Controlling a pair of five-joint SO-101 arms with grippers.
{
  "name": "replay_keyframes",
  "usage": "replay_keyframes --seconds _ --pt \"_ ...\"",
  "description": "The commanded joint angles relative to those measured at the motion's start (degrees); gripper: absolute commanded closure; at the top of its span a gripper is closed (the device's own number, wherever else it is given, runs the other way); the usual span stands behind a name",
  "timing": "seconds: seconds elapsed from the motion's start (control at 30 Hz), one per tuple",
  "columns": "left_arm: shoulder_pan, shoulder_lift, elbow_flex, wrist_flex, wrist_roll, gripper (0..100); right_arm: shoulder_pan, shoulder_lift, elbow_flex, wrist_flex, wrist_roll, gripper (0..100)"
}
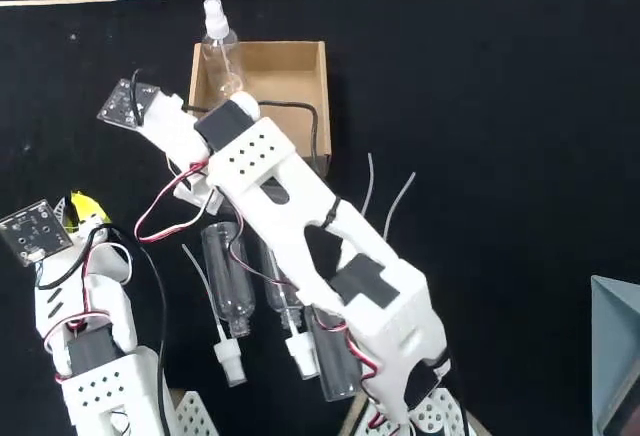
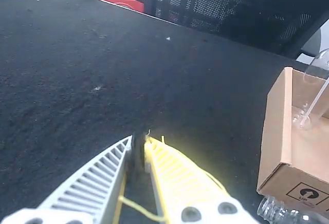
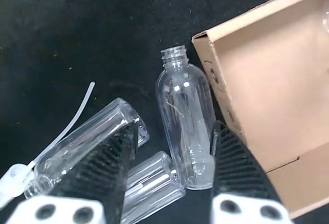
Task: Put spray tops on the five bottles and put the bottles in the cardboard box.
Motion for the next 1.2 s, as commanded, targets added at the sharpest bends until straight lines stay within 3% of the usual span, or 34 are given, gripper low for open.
replay_keyframes --seconds 0.0,0.53,1.17 --pt "0.0 -0.9 -0.8 -1.7 0.2 96 -0.9 0.3 -3.9 0.3 2.1 82.1" --pt "0.0 -0.9 -0.8 -1.7 0.2 96 -0.8 6.2 -6.5 -1.1 4.7 81.8" --pt "0.0 -0.9 -0.7 -1.7 0.1 96 1.3 26.8 -34.8 10.5 8.4 81.9"
